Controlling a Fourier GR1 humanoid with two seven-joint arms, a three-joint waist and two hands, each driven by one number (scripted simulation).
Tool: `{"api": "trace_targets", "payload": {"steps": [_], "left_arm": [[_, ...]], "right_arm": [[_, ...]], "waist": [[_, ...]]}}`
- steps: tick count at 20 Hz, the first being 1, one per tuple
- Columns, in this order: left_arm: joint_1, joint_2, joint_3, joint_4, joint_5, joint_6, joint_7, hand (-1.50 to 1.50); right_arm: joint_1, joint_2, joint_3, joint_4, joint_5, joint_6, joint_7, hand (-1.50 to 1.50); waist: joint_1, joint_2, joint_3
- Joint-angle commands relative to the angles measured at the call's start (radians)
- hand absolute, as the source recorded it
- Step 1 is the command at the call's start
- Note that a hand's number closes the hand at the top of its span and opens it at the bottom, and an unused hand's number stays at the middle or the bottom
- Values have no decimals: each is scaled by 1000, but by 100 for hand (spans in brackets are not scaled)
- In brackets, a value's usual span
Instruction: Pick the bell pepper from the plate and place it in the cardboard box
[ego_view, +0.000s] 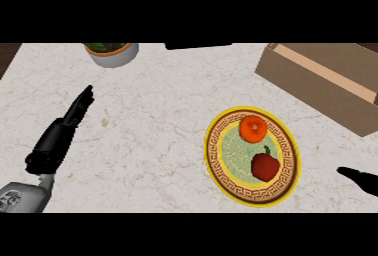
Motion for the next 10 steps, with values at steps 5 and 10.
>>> {"api": "trace_targets", "payload": {"steps": [5, 10], "left_arm": [[-51, 23, 7, -52, 33, -75, 59, 0], [-51, -12, -21, -67, 0, -54, 42, 0]], "right_arm": [[237, -133, 78, -345, 282, 115, 337, -150], [204, -267, 125, -463, 270, 373, 612, -150]], "waist": [[73, 17, -1], [108, 23, -3]]}}
